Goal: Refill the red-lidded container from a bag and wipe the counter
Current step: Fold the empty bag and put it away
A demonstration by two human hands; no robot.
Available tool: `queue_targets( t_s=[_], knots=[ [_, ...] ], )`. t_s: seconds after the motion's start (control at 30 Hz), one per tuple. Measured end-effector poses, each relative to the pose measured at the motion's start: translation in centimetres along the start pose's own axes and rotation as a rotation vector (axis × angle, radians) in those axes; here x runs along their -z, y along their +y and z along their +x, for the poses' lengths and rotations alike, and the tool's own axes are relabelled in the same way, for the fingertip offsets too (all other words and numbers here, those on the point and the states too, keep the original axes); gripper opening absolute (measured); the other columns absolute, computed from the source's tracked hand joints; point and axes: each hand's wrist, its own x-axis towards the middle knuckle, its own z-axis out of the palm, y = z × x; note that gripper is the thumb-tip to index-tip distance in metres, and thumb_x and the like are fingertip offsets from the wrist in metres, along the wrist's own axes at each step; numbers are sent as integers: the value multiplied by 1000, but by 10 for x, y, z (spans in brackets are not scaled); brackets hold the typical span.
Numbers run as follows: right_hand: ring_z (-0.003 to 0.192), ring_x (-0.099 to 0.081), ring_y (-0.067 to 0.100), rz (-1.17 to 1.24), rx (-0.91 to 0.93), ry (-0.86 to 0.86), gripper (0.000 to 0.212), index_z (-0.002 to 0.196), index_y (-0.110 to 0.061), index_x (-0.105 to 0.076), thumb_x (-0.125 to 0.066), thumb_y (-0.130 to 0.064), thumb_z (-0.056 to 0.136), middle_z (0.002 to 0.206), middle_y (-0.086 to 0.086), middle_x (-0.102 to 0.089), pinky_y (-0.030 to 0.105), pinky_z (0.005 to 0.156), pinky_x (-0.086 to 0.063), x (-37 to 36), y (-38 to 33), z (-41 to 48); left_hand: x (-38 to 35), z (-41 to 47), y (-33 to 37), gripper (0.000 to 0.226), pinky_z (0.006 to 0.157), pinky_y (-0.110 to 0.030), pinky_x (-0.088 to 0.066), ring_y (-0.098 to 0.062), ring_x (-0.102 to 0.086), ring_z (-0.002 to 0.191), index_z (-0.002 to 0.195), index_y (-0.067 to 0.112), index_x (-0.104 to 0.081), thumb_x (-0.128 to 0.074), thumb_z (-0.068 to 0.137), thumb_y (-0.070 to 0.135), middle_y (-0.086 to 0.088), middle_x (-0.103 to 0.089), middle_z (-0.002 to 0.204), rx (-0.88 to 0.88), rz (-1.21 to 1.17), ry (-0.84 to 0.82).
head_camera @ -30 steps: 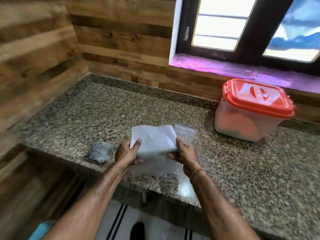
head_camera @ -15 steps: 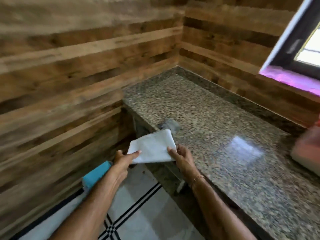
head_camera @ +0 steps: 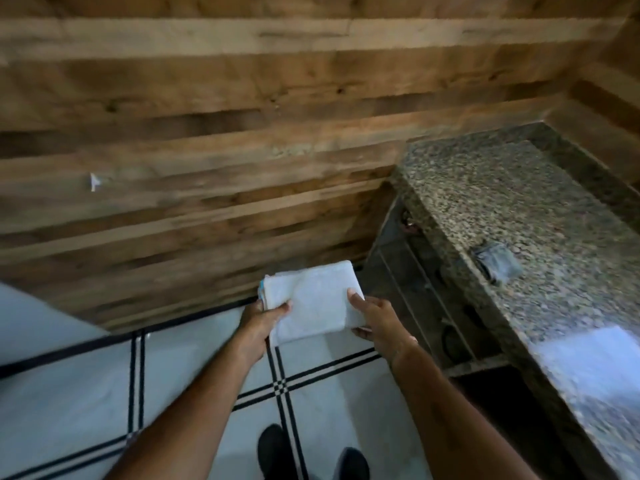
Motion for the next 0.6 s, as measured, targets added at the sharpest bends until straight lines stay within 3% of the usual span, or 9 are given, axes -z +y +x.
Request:
queue_targets(
  t_s=[0.1,0.2,0.3,0.37,0.43,0.5,0.6],
  knots=[
    [85,-63,23,-40,31,12,19,99,-4,-63,-69,-21,95,103,15,-64,39,72,-56,-30,-2,24,21,18,0,38,71,-29,-59,-24,-73,83,118,5,-72,-83,84,18,-13,-76,108,80,14,97],
    [92,-67,32,-127,29,18,14,85,-12,-64,-71,-20,94,98,14,-67,54,86,-58,-56,1,58,35,43,-5,44,71,-31,-56,-26,-71,87,119,8,-70,-86,81,25,-12,-75,108,170,12,190],
    [87,-68,28,-199,14,17,18,77,-15,-64,-76,-19,90,91,8,-69,40,75,-60,-73,11,98,46,66,-15,44,68,-31,-55,-28,-71,92,118,9,-68,-84,82,29,-14,-74,111,209,-6,259],
    [87,-68,23,-230,-7,-10,14,84,-8,-67,-78,-17,88,98,9,-70,39,80,-60,-84,21,134,53,93,-27,43,70,-34,-56,-30,-70,93,116,9,-68,-84,82,31,-13,-73,110,228,-18,319],
    [100,-69,29,-229,-9,5,23,99,0,-69,-79,-16,86,109,13,-71,46,91,-60,-93,39,176,60,127,-43,41,70,-34,-57,-29,-70,89,114,9,-68,-84,83,31,-12,-73,105,243,-32,360],
    [107,-68,30,-226,-21,20,23,105,-6,-69,-77,-20,88,116,12,-69,49,94,-60,-104,70,224,69,172,-69,41,74,-37,-57,-29,-71,89,115,9,-70,-83,83,32,-9,-73,100,258,-23,388],
    [104,-66,25,-257,-30,68,23,105,-15,-66,-68,-35,94,112,6,-69,41,89,-58,-110,123,280,79,224,-104,44,81,-40,-58,-32,-69,93,116,9,-69,-83,83,34,-11,-72,102,273,17,468]
  ],
)
